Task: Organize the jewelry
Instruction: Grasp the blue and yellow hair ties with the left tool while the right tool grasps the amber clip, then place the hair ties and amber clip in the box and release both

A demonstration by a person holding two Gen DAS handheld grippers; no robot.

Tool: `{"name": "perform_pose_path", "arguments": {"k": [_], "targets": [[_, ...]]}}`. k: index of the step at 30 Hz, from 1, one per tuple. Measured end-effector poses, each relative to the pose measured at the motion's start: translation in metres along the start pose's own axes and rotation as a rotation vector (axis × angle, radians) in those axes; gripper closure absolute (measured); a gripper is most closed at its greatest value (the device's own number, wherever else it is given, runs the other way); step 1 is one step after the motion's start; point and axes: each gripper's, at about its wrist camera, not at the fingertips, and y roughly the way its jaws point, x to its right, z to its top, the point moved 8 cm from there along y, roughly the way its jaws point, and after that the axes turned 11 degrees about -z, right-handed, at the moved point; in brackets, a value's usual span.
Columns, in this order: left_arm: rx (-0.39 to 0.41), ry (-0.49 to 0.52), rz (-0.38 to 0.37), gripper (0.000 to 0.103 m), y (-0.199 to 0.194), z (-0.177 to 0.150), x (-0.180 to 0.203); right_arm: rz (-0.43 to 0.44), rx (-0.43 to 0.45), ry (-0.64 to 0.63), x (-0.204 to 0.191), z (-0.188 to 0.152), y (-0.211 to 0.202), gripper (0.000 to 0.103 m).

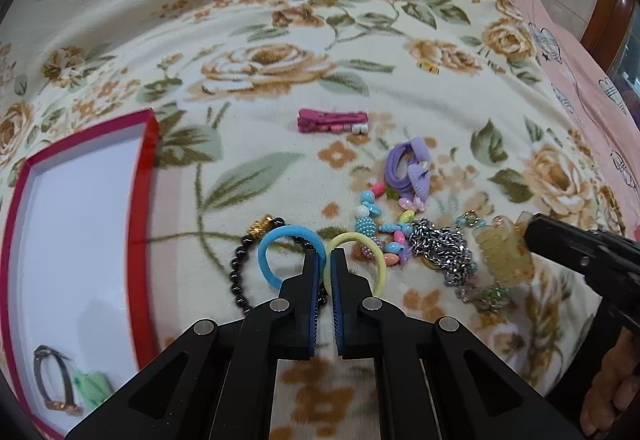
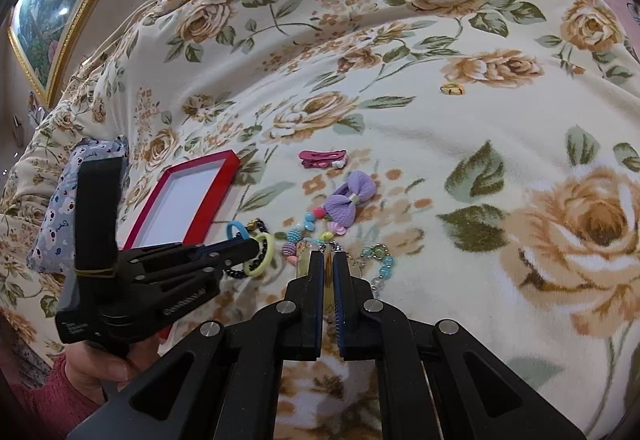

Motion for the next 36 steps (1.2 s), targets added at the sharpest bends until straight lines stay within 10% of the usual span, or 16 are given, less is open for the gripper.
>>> {"name": "perform_pose_path", "arguments": {"k": [36], "targets": [[0.188, -0.290, 0.150, 0.098, -0.151, -0.057, -0.134, 0.213, -0.076, -0.262, -0.189, -0.008, 0.040, 0.099]]}}
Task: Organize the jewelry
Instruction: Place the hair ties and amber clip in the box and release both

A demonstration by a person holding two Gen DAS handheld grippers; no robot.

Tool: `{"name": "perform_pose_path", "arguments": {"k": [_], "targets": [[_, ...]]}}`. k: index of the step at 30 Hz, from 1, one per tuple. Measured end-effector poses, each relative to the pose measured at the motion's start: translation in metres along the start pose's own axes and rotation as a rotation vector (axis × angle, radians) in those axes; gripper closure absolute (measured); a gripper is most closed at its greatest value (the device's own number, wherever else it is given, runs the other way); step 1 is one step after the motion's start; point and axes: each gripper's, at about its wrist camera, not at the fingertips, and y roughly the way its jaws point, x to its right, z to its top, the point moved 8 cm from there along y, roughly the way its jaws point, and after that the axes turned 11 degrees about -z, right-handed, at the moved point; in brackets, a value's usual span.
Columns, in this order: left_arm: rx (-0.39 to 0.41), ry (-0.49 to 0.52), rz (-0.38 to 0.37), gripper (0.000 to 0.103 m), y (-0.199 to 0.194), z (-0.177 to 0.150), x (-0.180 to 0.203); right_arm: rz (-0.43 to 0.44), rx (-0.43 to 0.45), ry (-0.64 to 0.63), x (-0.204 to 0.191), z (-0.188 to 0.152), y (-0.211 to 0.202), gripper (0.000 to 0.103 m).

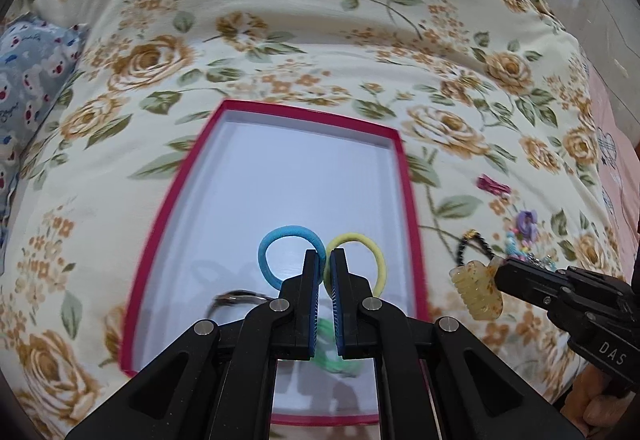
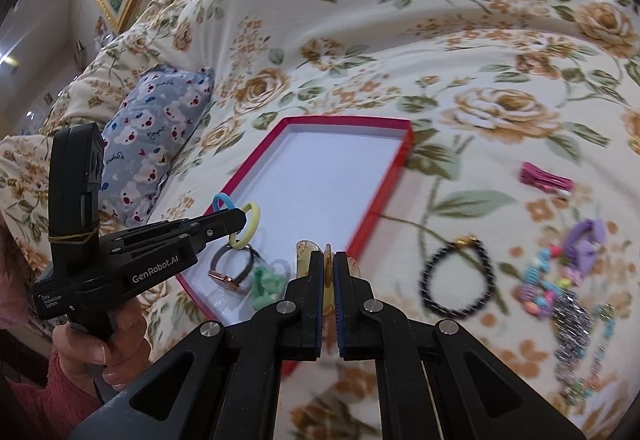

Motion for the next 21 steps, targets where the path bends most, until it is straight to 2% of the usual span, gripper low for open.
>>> {"name": "perform_pose_path", "arguments": {"k": [9, 15, 21], "targets": [[-0.024, -0.056, 0.017, 0.098, 0.013, 0.010, -0.040, 0.041, -0.027, -0.042, -0.032, 0.012, 0.033, 0.099], [-0.080, -0.100, -0.007, 0.098, 0.039, 0.014, -0.066, 0.040, -0.080, -0.054, -0.040, 0.009, 0.064, 0.099], [-0.113, -0.126, 0.000, 0.098, 0.062, 0.013, -0.083, 0.026, -0.120, -0.067, -0.039, 0.003, 0.084, 0.099]]}}
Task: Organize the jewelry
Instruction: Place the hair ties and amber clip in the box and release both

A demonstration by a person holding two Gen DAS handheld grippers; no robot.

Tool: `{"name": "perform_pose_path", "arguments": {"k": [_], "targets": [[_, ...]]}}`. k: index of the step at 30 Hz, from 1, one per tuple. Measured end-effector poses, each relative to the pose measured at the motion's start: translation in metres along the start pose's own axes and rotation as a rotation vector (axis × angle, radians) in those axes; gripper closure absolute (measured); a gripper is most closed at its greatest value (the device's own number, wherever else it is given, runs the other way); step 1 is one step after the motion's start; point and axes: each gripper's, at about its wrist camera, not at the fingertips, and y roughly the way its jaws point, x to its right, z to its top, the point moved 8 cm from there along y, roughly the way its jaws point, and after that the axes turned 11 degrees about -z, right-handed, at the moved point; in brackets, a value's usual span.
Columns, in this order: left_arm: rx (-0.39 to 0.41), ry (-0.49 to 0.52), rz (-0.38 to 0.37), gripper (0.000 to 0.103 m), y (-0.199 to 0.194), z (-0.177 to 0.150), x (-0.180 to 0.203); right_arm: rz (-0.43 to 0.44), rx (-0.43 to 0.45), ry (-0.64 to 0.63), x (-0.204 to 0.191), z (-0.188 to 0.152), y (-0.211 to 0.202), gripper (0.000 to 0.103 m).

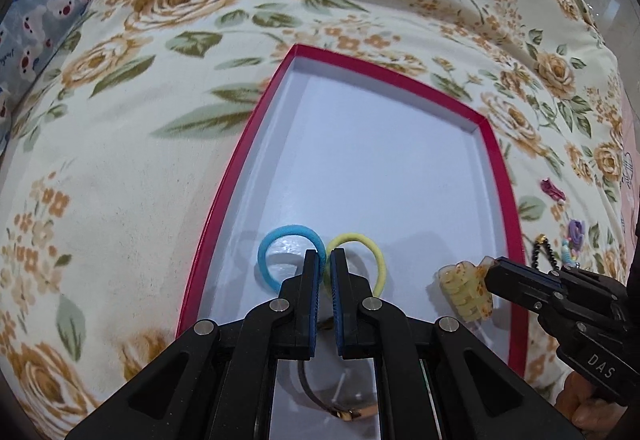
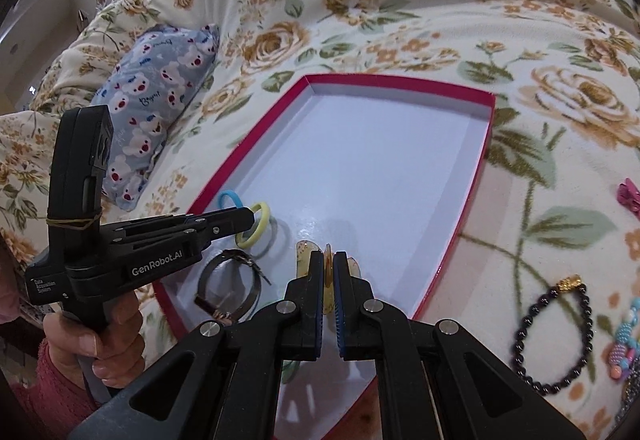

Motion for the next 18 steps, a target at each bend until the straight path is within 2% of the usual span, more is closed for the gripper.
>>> {"name": "perform_pose_path", "arguments": {"k": [8, 11, 13, 18], "targets": [[-0.010, 0.024, 0.020, 0.095, 0.0117, 0.0025, 0.0006, 0.000, -0.012, -0.015, -0.0025, 0.0015, 0.0058, 0.096], [-0.011, 0.035, 0.024, 0.091, 0.0106, -0.0008, 0.0046, 0.005, -0.016, -0.009, -0.0018, 0.0009, 0.0072, 0.094], [-0.009, 0.035, 0.019, 0.084, 0.0098, -0.0017, 0.0062, 0.010, -0.018, -0.004, -0.0011, 0.0010, 0.0075, 0.094], [-0.006, 0.034, 0.030, 0.082, 0.0061, -0.0037, 0.0059, 0.010, -0.018, 0.008, -0.0001, 0.0013, 0.0060, 0.091]]}}
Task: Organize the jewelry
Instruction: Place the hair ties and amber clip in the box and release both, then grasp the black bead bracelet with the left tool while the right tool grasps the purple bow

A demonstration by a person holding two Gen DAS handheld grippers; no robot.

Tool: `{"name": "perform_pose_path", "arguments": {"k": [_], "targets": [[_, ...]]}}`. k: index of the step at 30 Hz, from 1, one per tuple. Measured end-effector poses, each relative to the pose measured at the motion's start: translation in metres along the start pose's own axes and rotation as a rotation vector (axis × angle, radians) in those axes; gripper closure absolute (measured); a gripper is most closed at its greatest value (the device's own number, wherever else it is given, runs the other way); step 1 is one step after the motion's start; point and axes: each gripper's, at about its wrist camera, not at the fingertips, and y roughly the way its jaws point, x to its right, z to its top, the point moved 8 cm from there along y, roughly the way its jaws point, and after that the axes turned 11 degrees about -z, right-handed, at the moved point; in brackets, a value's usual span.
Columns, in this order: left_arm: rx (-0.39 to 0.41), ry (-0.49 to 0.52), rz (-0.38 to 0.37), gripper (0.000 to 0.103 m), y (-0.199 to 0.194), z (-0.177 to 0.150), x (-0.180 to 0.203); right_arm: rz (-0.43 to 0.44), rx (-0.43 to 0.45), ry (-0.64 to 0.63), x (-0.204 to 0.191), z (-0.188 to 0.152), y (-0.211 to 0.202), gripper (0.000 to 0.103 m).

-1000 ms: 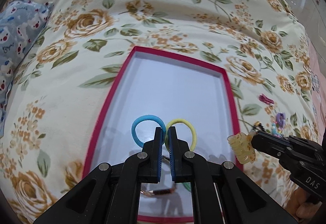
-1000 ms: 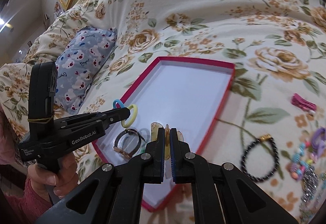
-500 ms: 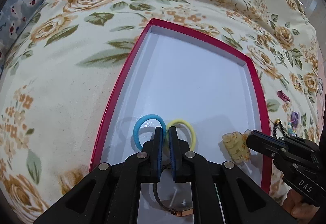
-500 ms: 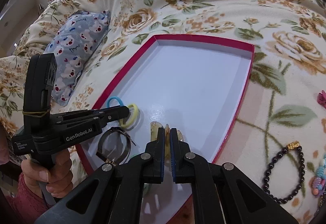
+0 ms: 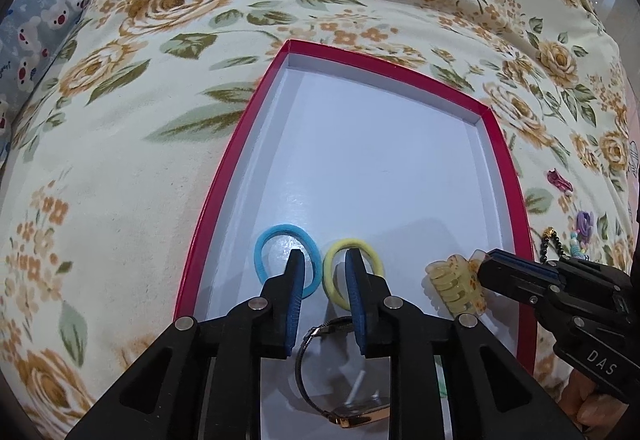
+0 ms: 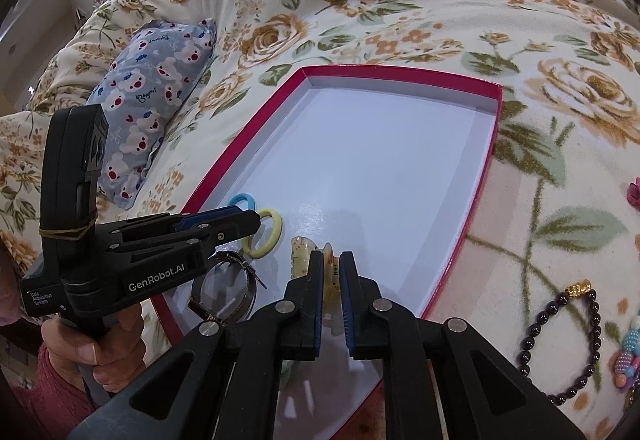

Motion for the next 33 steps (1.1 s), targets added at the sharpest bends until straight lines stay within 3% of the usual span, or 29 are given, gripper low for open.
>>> {"name": "perform_pose_path", "arguments": {"k": [8, 11, 13, 19, 33], "targets": [[0.044, -0.007, 0.001, 0.081, -0.025, -0.005, 0.004, 0.011, 0.050, 0.037, 0.006, 0.003, -0.025, 0.070], [0.074, -0.006, 0.000, 0.071, -0.042, -0.011, 0.010, 0.009, 0.073, 0.053, 0.012, 0.000, -0.039, 0.064], [0.095, -0.008, 0.001, 0.058, -0.052, -0.017, 0.013, 0.004, 0.086, 0.073, 0.019, -0.003, -0.051, 0.064], [0.116, -0.031, -0.026, 0.051, -0.072, -0.039, 0.025, -0.033, 0.111, 0.130, 0.046, -0.018, -0.080, 0.060], [0.089, 0.049, -0.098, 0.047, -0.078, -0.054, 0.076, -0.168, 0.136, 0.278, 0.129, -0.070, -0.130, 0.058]]}}
